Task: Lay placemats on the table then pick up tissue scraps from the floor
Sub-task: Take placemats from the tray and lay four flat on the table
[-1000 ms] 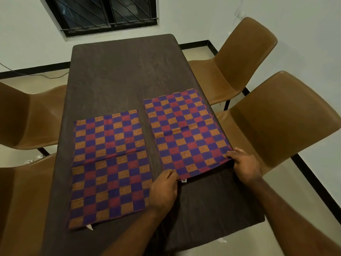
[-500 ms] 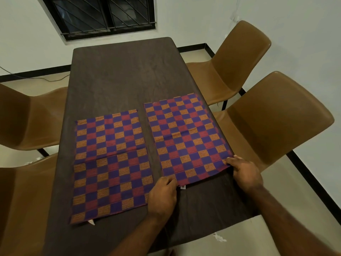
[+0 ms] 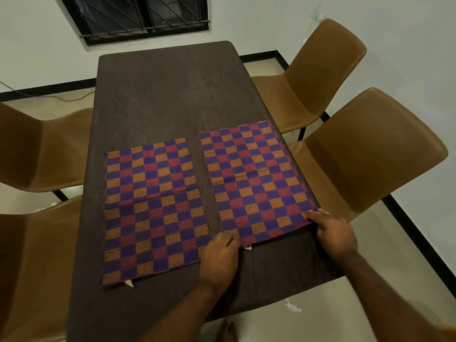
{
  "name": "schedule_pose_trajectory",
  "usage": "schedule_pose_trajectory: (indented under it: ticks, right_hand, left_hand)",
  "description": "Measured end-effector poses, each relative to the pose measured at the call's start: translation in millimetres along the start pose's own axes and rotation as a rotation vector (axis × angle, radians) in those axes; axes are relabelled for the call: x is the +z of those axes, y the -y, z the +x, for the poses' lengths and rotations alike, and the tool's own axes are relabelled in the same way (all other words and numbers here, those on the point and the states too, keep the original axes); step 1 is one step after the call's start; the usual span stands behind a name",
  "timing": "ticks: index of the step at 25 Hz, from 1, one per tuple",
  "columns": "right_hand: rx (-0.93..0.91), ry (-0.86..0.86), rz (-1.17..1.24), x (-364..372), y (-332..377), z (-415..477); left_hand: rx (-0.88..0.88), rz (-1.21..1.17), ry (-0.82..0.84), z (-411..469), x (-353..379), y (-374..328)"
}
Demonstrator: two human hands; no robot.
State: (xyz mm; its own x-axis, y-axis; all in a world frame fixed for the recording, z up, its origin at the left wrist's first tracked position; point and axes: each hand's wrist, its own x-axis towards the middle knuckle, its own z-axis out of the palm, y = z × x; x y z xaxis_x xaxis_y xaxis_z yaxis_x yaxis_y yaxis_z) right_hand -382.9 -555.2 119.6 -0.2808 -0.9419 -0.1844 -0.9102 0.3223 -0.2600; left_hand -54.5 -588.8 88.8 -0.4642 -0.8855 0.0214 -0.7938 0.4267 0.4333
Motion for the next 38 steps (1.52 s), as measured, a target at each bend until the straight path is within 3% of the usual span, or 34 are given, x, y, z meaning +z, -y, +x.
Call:
schedule_pose_trajectory:
  ticks: [5,8,11,14,19,28,38]
  right_hand:
    - [0.095,0.036,-0.029,4,8,-2]
    - [0.059,-0.102,-0.024,14,42,-11]
    - [-0.048,-0.168,0.158,35,109,-27]
    - [-0.123,-0.091,0.342,60,185,-32]
    - [-0.113,0.029,0.486,84,259,-31]
    - [0.043,0.105,0.438,94,280,-32]
    - [0.035,0.073,0.377,97,284,-47]
  left_hand:
    - [0.087,-0.035,0.050,-3,-1,7]
    - [0.066,-0.091,0.007,-12,-18,23]
    - [-0.290,-0.144,-0.131,-37,-57,71]
    - [-0.687,-0.049,-0.251,-69,-101,139]
    - [-1.024,0.003,-0.120,-98,-134,186]
    - [-1.116,-0.305,-0.049,-101,-121,224]
    - [-1.152,-0.362,-0.141,-118,-124,217]
